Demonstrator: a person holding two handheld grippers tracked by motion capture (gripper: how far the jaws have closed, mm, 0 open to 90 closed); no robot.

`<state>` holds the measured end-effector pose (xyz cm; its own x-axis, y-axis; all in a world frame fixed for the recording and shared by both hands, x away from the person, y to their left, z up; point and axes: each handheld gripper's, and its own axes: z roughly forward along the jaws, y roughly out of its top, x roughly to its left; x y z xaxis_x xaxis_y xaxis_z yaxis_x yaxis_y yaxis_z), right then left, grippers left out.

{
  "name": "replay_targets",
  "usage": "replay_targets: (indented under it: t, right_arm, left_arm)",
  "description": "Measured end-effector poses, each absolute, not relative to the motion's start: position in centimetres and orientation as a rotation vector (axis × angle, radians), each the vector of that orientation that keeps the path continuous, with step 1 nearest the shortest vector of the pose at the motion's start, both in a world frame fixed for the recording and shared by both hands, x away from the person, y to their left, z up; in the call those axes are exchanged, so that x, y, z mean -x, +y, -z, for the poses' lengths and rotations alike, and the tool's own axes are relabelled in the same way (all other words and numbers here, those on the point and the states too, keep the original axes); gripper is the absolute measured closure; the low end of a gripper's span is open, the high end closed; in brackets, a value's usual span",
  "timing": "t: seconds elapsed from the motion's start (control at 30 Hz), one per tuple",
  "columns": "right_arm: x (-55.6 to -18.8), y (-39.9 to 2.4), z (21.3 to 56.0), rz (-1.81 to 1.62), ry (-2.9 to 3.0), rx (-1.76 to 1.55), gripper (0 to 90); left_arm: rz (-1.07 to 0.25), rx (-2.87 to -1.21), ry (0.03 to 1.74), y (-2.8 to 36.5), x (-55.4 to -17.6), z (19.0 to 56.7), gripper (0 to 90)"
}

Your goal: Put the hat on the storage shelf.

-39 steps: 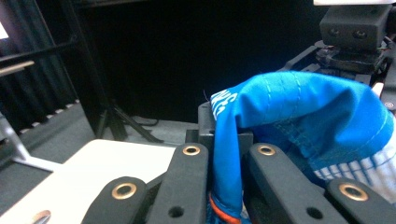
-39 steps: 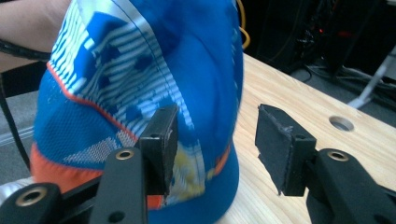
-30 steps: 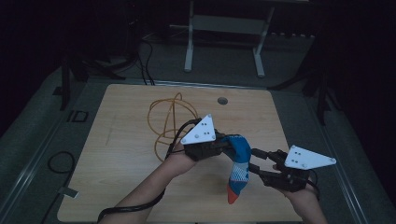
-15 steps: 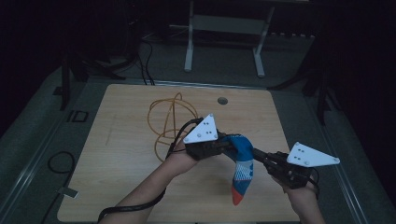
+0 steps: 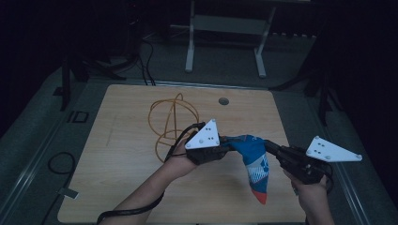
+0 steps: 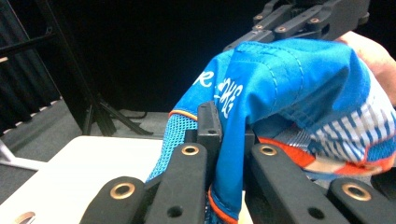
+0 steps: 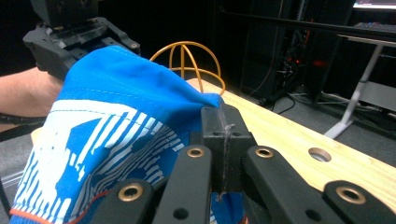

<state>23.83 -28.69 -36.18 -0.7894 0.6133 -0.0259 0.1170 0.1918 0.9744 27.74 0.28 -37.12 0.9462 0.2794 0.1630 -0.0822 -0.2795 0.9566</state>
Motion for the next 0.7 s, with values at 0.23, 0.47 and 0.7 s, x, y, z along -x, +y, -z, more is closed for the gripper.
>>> replay_targets:
  t: [0.23,0.47,0.7]
  right_arm:
    - [-24.1,-28.1,36.1,-1.626,2.071,-0.682,90.0]
    - [-24.5,-28.0,35.9,-1.620,2.060,-0.691,90.0]
    - [-24.4,-28.1,34.9,-1.597,2.028,-0.682,90.0]
  left_arm:
    - [-0.300,-1.836,0.182,0.6,-27.6,37.1,58.2]
    - [-0.359,-1.842,0.230,1.2,-26.9,37.5,40.5]
    - [-0.372,-1.798,0.283,2.6,-26.0,38.0,29.1]
